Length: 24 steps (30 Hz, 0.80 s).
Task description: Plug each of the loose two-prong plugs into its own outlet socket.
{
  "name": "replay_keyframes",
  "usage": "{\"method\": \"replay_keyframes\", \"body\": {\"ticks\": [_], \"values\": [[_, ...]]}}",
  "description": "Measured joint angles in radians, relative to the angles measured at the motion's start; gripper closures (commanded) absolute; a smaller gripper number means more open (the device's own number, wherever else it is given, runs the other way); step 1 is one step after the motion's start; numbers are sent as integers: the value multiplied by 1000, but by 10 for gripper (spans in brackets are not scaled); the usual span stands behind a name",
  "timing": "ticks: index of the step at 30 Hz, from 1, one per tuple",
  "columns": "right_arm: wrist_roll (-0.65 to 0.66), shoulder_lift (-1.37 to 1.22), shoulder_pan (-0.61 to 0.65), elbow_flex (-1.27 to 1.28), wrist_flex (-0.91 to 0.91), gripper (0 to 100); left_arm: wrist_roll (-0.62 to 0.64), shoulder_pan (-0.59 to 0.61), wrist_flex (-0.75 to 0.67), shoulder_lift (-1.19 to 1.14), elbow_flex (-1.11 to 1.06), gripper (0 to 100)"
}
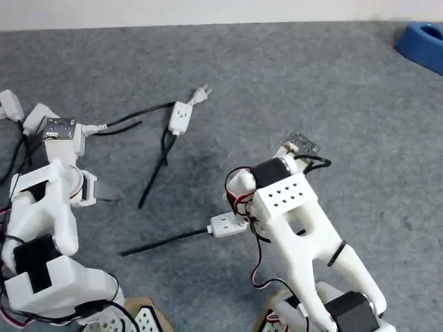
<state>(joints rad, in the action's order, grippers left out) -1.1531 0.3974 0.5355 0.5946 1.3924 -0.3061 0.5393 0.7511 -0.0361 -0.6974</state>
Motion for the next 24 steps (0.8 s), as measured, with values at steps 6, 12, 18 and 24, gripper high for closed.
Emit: {"method": "replay_keyframes", "body": {"ticks": [6, 12, 18, 24], "values": [[0, 0, 0, 0, 0, 993, 0, 0, 0, 0, 0, 618], [-29, 0, 0, 0, 0, 993, 0, 0, 0, 0, 0, 618], [-44, 0, 0, 0, -3, 993, 0, 0, 0, 0, 0, 618], [-44, 0, 0, 0, -3, 993, 0, 0, 0, 0, 0, 618]]}}
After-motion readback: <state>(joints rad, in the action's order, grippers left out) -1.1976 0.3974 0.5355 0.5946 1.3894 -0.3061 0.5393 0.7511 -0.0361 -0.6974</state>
